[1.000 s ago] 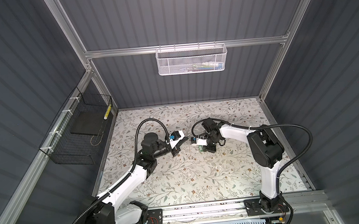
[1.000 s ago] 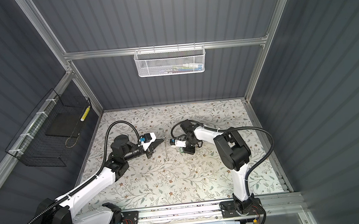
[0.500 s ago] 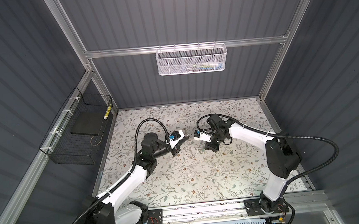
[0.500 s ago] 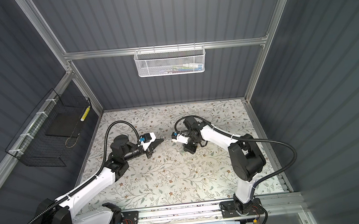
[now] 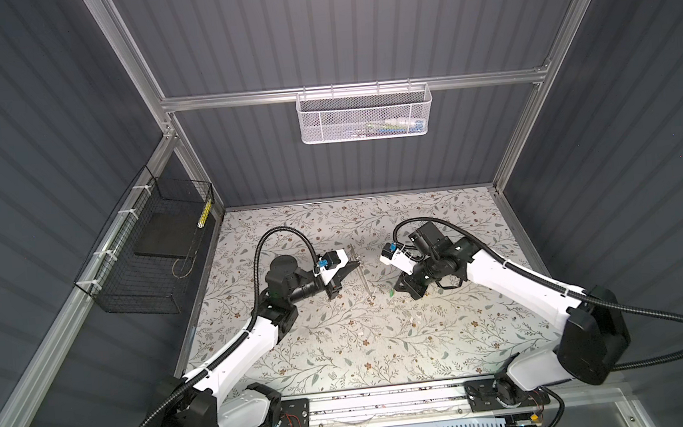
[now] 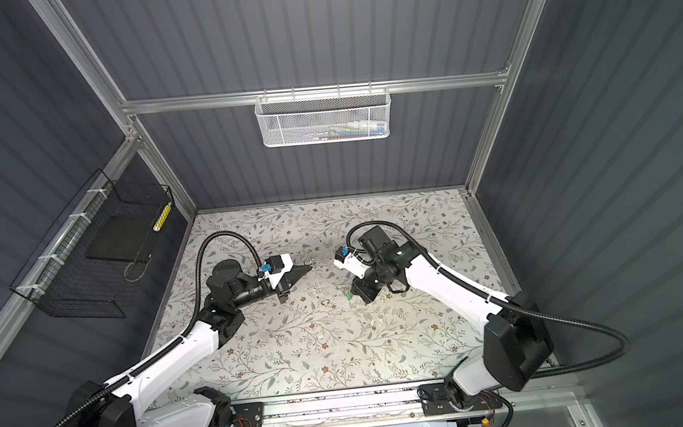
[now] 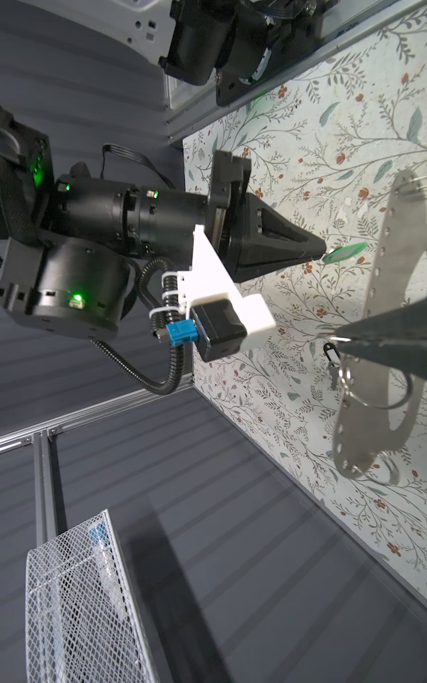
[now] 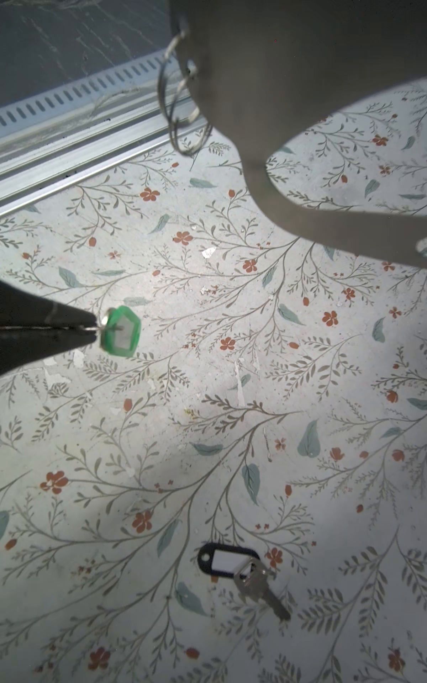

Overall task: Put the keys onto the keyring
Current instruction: 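Lift the green tag and carry it toward the plate in the left gripper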

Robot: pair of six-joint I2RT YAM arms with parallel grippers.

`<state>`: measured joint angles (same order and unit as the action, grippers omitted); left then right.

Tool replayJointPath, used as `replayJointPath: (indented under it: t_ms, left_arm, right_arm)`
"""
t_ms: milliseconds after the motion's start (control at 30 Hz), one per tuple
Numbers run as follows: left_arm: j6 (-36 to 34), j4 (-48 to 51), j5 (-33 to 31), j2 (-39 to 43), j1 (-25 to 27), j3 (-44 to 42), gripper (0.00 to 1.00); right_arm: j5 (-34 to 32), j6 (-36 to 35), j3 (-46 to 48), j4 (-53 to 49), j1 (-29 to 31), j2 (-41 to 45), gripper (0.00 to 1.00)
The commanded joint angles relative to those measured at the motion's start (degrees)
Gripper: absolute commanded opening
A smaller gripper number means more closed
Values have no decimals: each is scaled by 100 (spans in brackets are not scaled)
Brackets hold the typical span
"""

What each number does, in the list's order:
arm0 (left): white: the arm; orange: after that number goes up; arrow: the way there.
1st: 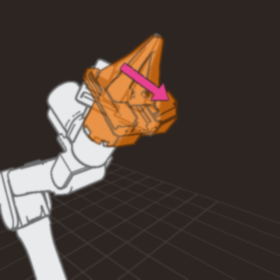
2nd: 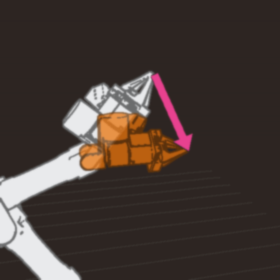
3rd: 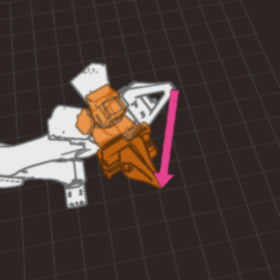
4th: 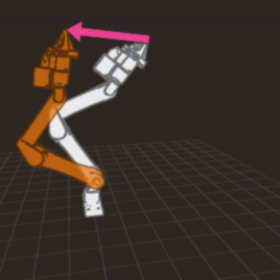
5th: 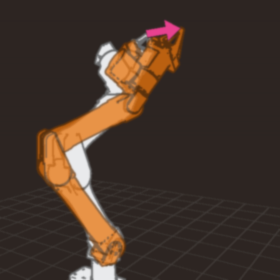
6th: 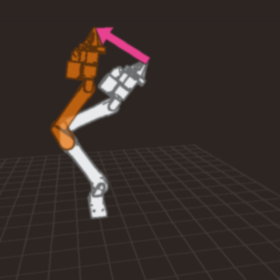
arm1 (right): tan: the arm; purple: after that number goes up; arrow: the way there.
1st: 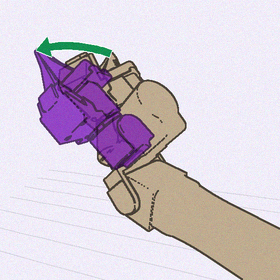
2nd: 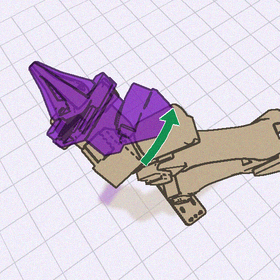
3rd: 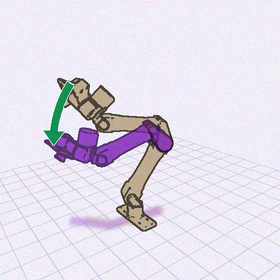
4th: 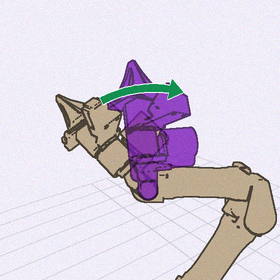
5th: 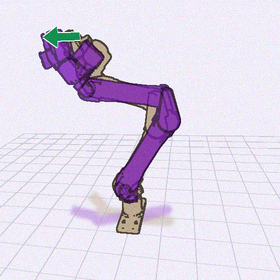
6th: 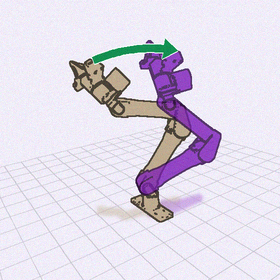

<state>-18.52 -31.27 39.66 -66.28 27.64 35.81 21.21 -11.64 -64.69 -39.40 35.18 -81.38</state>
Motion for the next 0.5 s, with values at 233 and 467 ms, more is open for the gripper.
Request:
replayJointPath:
  t_ms: [233, 467]
  left_arm:
    - [146, -617, 522, -149, 74, -9, 0]
    - [-742, 99, 356, 31, 450, 158, 0]
  right_arm:
    - [75, 775, 192, 263, 359, 949, 0]
    - [464, 617, -29, 228, 481, 1184, 0]
